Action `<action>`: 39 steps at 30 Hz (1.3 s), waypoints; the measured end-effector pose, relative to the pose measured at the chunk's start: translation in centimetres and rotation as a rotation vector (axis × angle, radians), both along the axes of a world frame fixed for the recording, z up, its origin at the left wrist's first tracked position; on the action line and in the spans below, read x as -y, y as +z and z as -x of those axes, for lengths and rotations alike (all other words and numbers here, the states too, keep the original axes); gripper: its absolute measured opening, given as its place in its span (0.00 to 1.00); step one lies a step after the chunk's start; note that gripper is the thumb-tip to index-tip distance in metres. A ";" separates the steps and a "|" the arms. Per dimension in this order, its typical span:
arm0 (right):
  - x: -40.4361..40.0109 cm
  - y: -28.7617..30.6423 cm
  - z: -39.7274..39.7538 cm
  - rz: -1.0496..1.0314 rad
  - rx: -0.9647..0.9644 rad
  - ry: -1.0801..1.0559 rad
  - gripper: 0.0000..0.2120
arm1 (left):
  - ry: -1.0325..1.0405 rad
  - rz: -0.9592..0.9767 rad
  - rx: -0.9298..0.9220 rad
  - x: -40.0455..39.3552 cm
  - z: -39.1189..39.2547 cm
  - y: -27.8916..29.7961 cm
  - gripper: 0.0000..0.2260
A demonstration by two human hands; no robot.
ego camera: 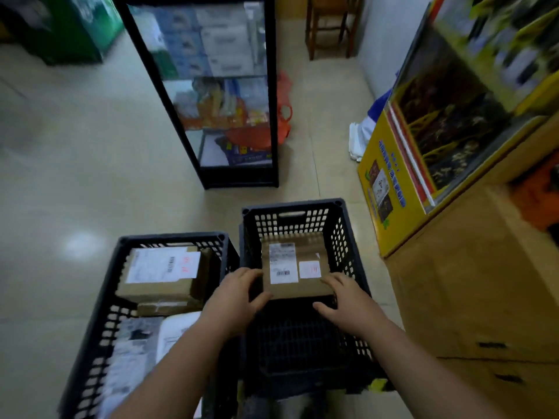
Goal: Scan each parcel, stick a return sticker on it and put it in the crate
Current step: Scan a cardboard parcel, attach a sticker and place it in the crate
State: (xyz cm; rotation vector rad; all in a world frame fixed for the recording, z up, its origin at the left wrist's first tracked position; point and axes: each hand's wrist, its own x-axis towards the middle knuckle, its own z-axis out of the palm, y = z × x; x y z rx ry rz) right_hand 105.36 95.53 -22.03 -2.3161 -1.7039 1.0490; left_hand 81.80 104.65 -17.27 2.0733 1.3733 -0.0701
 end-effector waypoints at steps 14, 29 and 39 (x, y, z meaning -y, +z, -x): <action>17.8 23.4 7.7 -0.432 0.177 -0.724 0.28 | -0.813 -0.334 0.404 5.7 -4.1 18.7 0.25; 58.2 32.0 47.9 -0.351 0.699 -2.039 0.27 | -2.036 0.022 0.780 51.7 6.1 27.5 0.24; 70.0 31.6 85.9 -0.220 0.777 -2.661 0.27 | -2.629 0.325 0.820 76.6 37.7 27.2 0.26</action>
